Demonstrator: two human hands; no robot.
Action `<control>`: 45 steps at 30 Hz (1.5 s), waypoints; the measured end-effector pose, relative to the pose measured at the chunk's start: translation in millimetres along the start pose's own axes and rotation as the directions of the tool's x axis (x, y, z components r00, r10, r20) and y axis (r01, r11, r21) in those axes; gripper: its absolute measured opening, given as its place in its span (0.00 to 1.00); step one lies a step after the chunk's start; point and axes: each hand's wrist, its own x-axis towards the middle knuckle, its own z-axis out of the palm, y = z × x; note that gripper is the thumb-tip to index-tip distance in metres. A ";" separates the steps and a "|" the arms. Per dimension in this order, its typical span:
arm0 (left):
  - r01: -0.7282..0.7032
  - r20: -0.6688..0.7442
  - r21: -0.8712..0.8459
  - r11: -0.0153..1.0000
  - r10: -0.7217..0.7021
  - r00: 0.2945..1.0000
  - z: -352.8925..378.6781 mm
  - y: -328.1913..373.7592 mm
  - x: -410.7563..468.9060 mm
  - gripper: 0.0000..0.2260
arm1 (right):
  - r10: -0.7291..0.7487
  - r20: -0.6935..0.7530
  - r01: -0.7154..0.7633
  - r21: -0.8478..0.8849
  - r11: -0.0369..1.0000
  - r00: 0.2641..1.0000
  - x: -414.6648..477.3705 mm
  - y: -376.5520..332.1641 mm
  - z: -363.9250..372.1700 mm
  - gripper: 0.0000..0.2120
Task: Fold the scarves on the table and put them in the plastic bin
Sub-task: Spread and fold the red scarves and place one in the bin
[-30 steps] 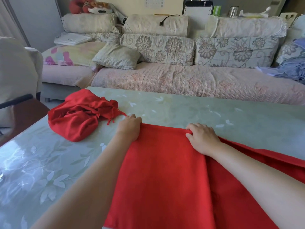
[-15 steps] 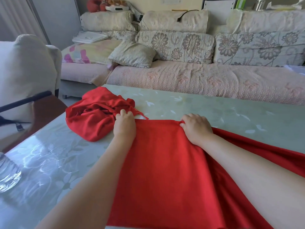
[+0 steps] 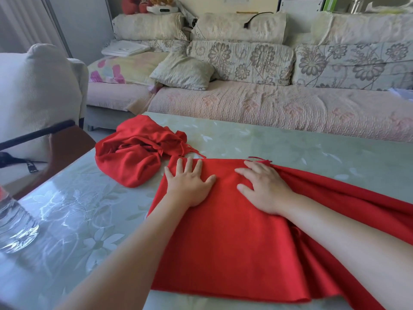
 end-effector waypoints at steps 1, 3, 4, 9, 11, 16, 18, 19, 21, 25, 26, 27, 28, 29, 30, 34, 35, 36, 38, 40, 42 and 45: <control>-0.022 0.003 0.011 1.000 0.022 1.000 -1.3 -4.1 3.6 0.36 | 0.028 0.076 -0.027 -0.013 1.000 0.997 -5.7 -0.4 2.0 0.27; -0.049 0.001 0.022 0.999 0.049 0.999 -2.8 -11.3 11.2 0.36 | 0.087 0.167 -0.085 -0.019 0.996 0.982 -14.7 1.7 1.6 0.29; -0.059 -0.004 0.024 0.998 0.059 0.998 -3.3 -13.3 14.2 0.35 | 0.109 0.193 -0.110 -0.009 0.994 0.975 -17.8 4.0 0.5 0.30; -0.059 -0.040 0.053 0.997 0.061 0.997 -3.4 -12.1 11.9 0.35 | 0.151 0.280 -0.148 -0.030 0.989 0.948 -37.0 11.2 -11.9 0.32; -0.049 -0.090 0.086 0.995 0.057 0.994 -3.8 -9.7 1.3 0.31 | 0.151 0.295 -0.146 -0.039 0.989 0.943 -51.8 13.0 -18.8 0.33; -0.174 -0.233 0.253 0.952 0.234 0.944 -7.3 0.7 -40.5 0.16 | 0.126 0.244 -0.118 -0.049 0.992 0.962 -106.5 18.1 -41.7 0.35; -0.238 -0.271 0.274 0.932 0.312 0.910 -9.4 6.6 -61.0 0.10 | 0.081 0.165 -0.075 -0.043 0.996 0.983 -131.4 18.4 -53.1 0.34; -0.259 -0.273 0.248 0.933 0.324 0.906 -10.5 9.3 -73.3 0.09 | 0.035 0.110 -0.030 -0.048 0.998 0.993 -143.6 18.1 -58.8 0.32; -0.289 -0.224 0.170 0.942 0.323 0.919 -13.2 13.3 -99.1 0.09 | -0.085 0.037 0.087 -0.057 0.995 0.996 -164.0 13.7 -67.4 0.27; -0.358 -0.068 0.023 0.933 0.359 0.931 -23.3 7.7 -144.1 0.09 | -0.223 0.093 0.226 -0.018 0.974 0.970 -194.8 -7.5 -71.2 0.28; -0.349 -0.013 -0.020 0.937 0.349 0.937 -28.2 4.7 -153.8 0.10 | -0.253 0.114 0.260 -0.053 0.964 0.961 -199.2 -13.2 -69.3 0.29; -0.345 0.038 -0.043 0.938 0.346 0.937 -33.0 1.6 -163.2 0.14 | -0.271 0.131 0.284 -0.094 0.954 0.954 -202.4 -18.3 -67.2 0.29; -0.346 0.085 -0.053 0.937 0.349 0.933 -37.6 -1.9 -172.6 0.19 | -0.268 0.156 0.288 -0.123 0.950 0.951 -204.3 -22.7 -66.3 0.29; -0.346 0.126 -0.046 0.937 0.349 0.929 -42.0 -5.6 -181.9 0.25 | -0.246 0.189 0.274 -0.144 0.951 0.951 -205.4 -26.7 -66.8 0.28; -0.346 0.168 -0.022 0.938 0.344 0.924 -46.7 -9.5 -190.3 0.30 | -0.217 0.220 0.255 -0.167 0.952 0.951 -205.7 -29.3 -67.2 0.29; -0.363 0.231 0.040 0.931 0.345 0.910 -54.9 -29.5 -211.1 0.32 | -0.179 0.249 0.242 -0.252 0.937 0.952 -208.2 -35.4 -65.5 0.30; -0.371 0.206 0.029 0.928 0.358 0.911 -53.5 -34.6 -212.7 0.31 | -0.158 0.232 0.211 -0.229 0.950 0.960 -208.8 -36.1 -63.9 0.29; -0.378 0.174 0.006 0.926 0.371 0.912 -51.8 -38.9 -213.2 0.31 | -0.129 0.212 0.171 -0.194 0.966 0.969 -209.0 -36.7 -62.9 0.28; -0.376 0.108 -0.016 0.926 0.376 0.921 -47.8 -45.4 -212.5 0.29 | -0.101 0.165 0.126 -0.151 0.980 0.981 -207.2 -36.5 -60.6 0.25; -0.373 0.037 0.003 0.928 0.373 0.927 -45.7 -46.8 -212.7 0.27 | -0.105 0.121 0.126 -0.176 0.976 0.987 -204.2 -35.8 -56.0 0.23; -0.378 -0.022 0.033 0.925 0.379 0.925 -44.8 -47.8 -213.9 0.23 | -0.112 0.092 0.128 -0.195 0.972 0.989 -201.7 -37.5 -50.7 0.20; -0.329 -0.078 0.071 0.942 0.334 0.939 -47.2 -60.8 -212.6 0.19 | -0.159 0.013 0.160 -0.059 0.985 0.987 -198.0 -47.5 -46.4 0.16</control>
